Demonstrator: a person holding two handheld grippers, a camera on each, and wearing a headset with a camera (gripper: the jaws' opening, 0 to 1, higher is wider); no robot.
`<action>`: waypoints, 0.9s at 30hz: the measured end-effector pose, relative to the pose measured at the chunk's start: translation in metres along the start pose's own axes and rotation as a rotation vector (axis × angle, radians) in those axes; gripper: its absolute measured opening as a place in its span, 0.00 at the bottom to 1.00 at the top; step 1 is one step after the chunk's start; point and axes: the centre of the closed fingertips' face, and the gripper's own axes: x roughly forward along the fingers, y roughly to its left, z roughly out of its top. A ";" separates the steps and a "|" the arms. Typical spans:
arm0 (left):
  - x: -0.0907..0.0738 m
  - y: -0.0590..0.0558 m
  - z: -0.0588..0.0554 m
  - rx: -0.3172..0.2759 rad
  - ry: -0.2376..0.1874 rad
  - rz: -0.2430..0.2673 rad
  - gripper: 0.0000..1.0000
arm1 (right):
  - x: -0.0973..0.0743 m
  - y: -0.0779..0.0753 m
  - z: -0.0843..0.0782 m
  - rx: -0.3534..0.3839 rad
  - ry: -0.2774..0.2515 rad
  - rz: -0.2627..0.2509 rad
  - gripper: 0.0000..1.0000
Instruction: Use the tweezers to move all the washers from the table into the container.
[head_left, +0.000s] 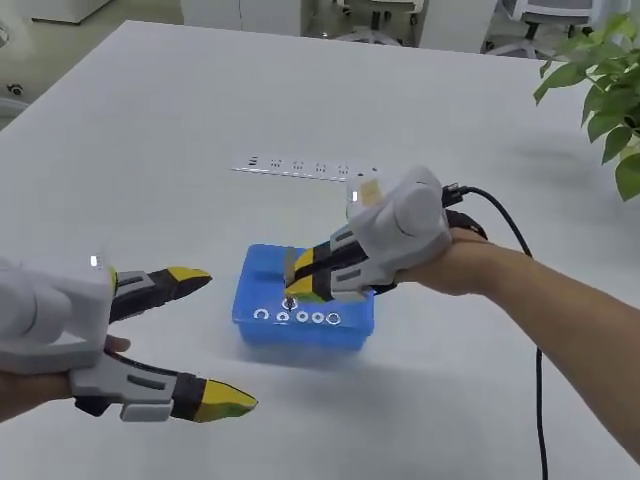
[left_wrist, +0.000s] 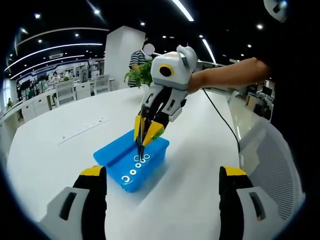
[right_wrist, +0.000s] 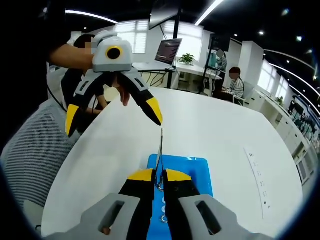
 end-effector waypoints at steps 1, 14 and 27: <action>0.000 0.000 0.000 0.000 0.000 0.001 0.99 | 0.001 -0.001 -0.001 0.000 0.001 -0.001 0.07; 0.004 0.011 0.000 0.000 0.003 0.005 0.99 | 0.014 -0.015 -0.021 0.001 0.003 0.002 0.07; 0.025 0.032 0.010 0.034 0.019 -0.024 0.86 | 0.024 -0.024 -0.036 0.010 -0.001 0.001 0.08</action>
